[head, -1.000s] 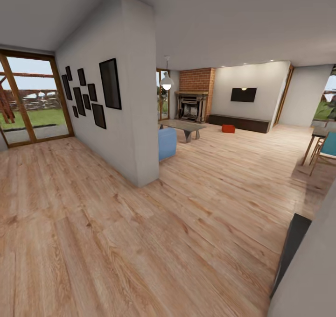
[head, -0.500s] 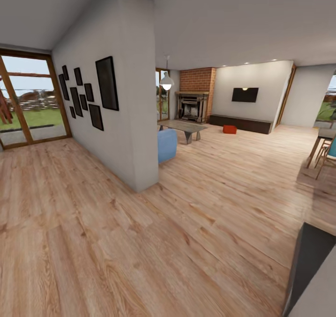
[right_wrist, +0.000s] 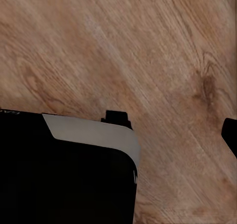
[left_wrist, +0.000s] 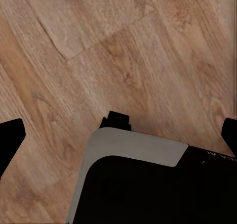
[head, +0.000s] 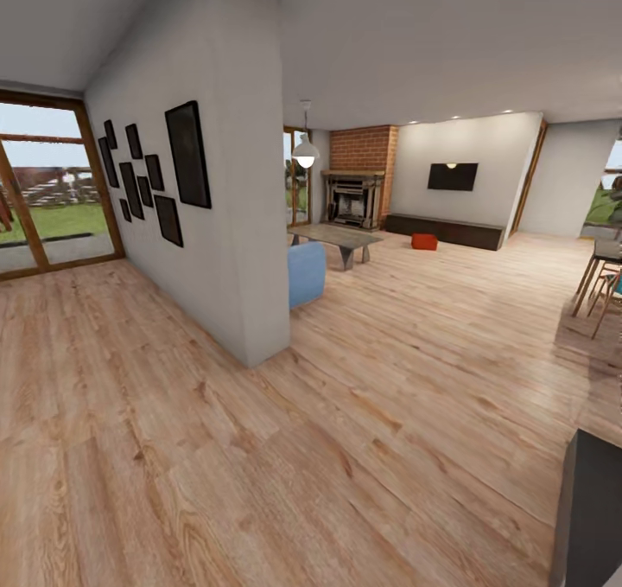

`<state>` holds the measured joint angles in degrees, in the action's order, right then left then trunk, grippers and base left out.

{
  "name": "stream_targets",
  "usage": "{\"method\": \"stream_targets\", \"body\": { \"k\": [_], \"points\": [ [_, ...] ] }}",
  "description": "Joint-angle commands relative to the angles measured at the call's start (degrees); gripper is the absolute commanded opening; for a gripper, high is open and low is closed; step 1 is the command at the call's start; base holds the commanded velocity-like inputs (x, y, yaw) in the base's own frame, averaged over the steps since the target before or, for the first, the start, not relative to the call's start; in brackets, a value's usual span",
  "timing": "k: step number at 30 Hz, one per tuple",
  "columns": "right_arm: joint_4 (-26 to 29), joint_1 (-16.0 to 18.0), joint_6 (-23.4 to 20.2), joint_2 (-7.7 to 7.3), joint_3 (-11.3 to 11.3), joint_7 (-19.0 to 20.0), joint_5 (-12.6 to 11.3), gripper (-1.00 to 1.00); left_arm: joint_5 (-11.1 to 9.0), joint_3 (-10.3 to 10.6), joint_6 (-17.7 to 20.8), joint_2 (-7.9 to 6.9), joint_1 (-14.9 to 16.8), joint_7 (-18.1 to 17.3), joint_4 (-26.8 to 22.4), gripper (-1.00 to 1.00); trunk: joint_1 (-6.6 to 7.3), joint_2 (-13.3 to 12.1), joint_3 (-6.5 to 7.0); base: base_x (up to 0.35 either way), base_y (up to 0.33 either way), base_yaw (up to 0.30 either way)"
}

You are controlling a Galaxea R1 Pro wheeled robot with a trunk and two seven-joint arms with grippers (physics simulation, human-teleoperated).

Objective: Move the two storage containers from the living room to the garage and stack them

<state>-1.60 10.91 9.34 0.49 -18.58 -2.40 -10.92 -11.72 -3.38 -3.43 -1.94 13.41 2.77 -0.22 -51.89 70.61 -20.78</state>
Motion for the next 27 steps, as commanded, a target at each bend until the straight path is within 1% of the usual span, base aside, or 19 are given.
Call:
{"method": "stream_targets", "body": {
  "k": [1, 7, 9, 18, 27],
  "points": [
    [-0.17, 0.07, 0.32, 0.1, -0.49, -0.12, -0.56, 1.0, -0.06, -0.31, -0.19, 0.0, 0.03, 0.05, 0.04, 1.0, -0.03, 0.03, 0.0, 0.322, 0.0, -0.158],
    [-0.19, 0.07, 0.32, 0.2, -0.49, -0.1, -0.49, 1.0, -0.06, -0.31, -0.26, 0.0, 0.03, 0.05, 0.04, 1.0, -0.03, 0.03, 0.24, 0.322, 0.0, -0.233],
    [-0.16, 0.07, 0.32, 0.21, -0.49, -0.4, -0.43, 1.0, -0.06, -0.31, -0.22, 0.0, 0.03, 0.05, 0.04, 1.0, -0.03, 0.03, 0.25, 0.322, 0.0, -0.097],
    [-0.16, 0.07, 0.27, -0.04, -0.54, -0.76, -0.25, 1.0, -0.06, -0.31, -0.18, 0.0, 0.03, 0.05, 0.04, 1.0, -0.03, 0.03, 0.26, 0.322, 0.0, -0.018],
    [-0.16, 0.07, 0.24, 0.09, -0.58, -0.77, -0.24, 1.0, -0.06, -0.31, -0.14, 0.0, 0.03, 0.05, 0.04, 1.0, -0.03, 0.03, 0.26, 0.322, 0.0, 0.0]
  ]
}}
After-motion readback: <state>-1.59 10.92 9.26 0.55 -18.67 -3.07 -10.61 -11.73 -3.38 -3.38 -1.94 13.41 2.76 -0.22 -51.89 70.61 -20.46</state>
